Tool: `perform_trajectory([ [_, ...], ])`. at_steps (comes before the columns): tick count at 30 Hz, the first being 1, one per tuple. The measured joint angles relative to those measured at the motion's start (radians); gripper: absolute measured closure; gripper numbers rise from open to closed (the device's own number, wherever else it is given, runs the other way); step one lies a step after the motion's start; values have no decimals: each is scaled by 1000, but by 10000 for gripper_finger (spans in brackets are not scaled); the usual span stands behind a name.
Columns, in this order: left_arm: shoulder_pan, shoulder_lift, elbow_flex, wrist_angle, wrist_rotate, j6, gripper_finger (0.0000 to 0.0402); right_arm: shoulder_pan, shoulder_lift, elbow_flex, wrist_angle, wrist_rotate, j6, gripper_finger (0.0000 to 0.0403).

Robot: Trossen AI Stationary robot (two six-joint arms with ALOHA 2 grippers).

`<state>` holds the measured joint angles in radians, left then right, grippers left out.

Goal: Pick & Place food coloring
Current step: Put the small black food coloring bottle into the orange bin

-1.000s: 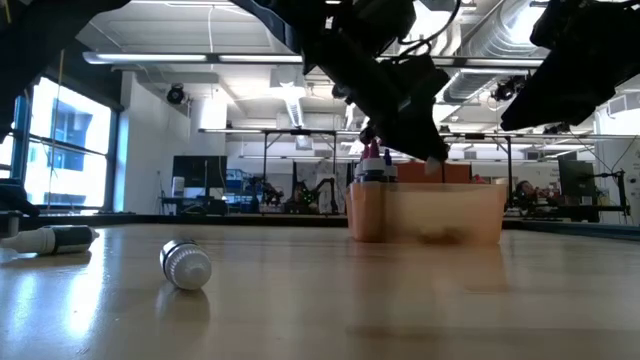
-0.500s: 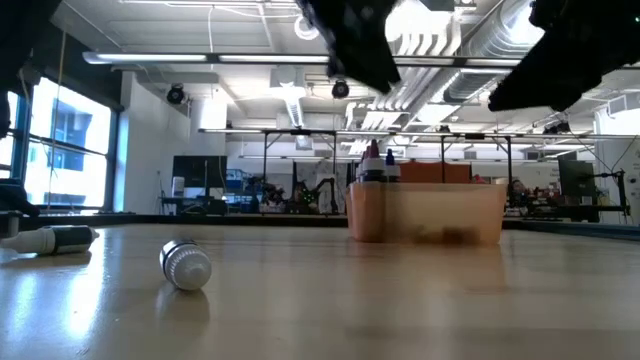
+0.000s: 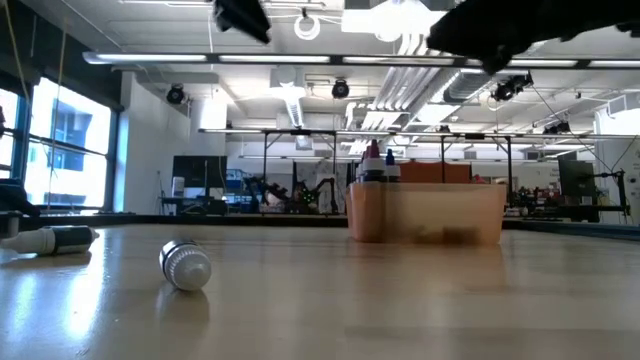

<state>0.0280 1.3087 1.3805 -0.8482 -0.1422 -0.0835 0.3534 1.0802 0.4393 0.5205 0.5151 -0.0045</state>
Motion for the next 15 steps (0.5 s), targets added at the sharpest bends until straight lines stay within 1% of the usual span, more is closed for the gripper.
perform_trajectory([
  [3,-30,-114,-240,146,-22,-99,235,-37,163,120,-14,-157,17,286],
  [5,-60,-169,-369,233,-25,-164,234,-40,275,239,-85,-211,21,286],
  [6,-74,-191,-419,267,-25,-193,234,-40,332,304,-146,-215,23,286],
  [8,-99,-237,-494,296,-29,-252,234,-40,445,438,-287,-217,53,286],
  [10,-120,-271,-542,295,-47,-306,234,-41,554,570,-426,-227,111,286],
  [12,-136,-292,-577,290,-76,-343,234,-46,658,698,-556,-284,181,286],
  [15,-154,-308,-606,286,-103,-370,234,-53,799,871,-680,-375,307,286],
])
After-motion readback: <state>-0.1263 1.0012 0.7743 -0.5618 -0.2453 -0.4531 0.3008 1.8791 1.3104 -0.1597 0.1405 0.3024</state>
